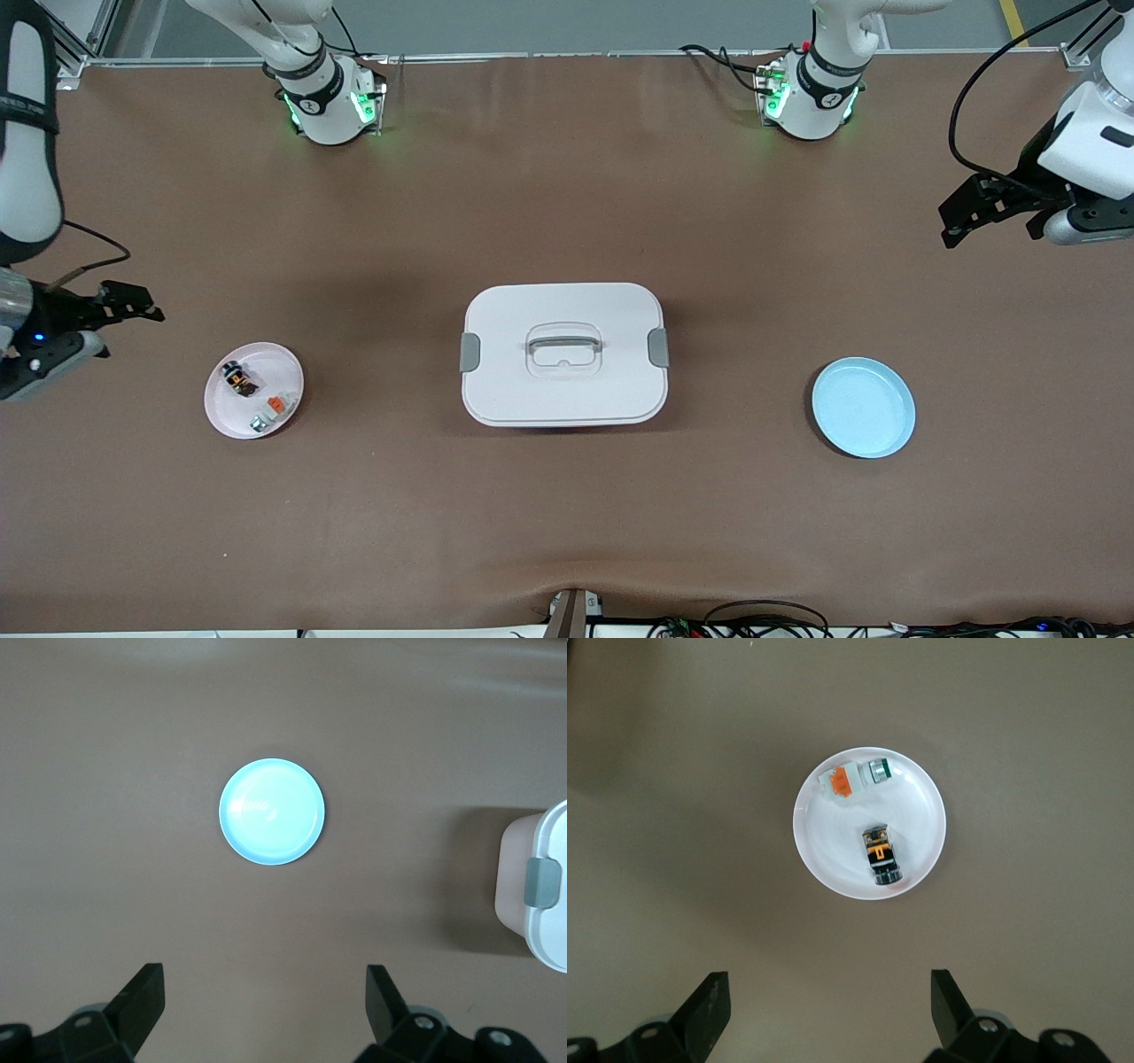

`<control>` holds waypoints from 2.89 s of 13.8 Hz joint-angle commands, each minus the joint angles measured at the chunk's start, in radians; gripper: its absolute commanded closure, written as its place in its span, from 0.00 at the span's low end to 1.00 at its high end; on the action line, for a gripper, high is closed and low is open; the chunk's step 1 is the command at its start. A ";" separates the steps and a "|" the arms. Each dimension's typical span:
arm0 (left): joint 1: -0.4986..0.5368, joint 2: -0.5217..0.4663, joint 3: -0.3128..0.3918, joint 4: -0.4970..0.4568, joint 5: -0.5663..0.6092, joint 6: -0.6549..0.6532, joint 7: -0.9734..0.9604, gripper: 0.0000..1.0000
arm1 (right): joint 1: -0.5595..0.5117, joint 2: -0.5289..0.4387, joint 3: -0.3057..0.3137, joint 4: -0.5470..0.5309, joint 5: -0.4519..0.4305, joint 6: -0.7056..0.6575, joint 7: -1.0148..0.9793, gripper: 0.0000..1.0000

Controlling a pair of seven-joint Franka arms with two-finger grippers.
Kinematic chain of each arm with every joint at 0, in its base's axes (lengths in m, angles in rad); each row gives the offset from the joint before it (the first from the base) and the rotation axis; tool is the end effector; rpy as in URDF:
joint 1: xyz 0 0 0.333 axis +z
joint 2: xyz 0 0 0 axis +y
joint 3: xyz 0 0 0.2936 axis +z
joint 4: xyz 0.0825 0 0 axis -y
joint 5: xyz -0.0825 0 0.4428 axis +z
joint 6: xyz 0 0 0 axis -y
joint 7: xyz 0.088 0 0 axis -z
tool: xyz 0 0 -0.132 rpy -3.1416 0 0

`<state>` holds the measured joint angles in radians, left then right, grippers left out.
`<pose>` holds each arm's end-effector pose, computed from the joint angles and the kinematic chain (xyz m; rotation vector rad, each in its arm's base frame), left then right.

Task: Transfer orange switch to right arm and place

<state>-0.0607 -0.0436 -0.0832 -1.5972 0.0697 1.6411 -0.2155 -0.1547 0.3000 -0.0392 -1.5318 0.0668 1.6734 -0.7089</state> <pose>0.6050 -0.0797 0.5965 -3.0794 -0.1073 -0.1527 0.6700 -0.1211 0.4106 -2.9235 -0.7523 0.1795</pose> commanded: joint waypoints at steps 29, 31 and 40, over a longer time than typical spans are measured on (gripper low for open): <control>0.004 0.001 -0.001 0.022 -0.018 -0.003 0.038 0.00 | 0.043 -0.185 0.021 0.257 -0.041 -0.314 0.733 0.00; 0.001 0.001 -0.001 0.022 -0.016 -0.016 0.038 0.00 | 0.063 -0.188 0.015 0.254 -0.041 -0.314 0.733 0.00; 0.004 0.002 -0.001 0.052 -0.050 -0.076 0.044 0.00 | 0.138 -0.260 -0.057 0.156 -0.039 -0.282 0.730 0.00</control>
<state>-0.0621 -0.0436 -0.0849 -1.5664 0.0617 1.5892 -0.1954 -0.0392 0.1073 -0.0818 -1.2941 0.0215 1.3639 0.0090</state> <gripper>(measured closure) 0.000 0.000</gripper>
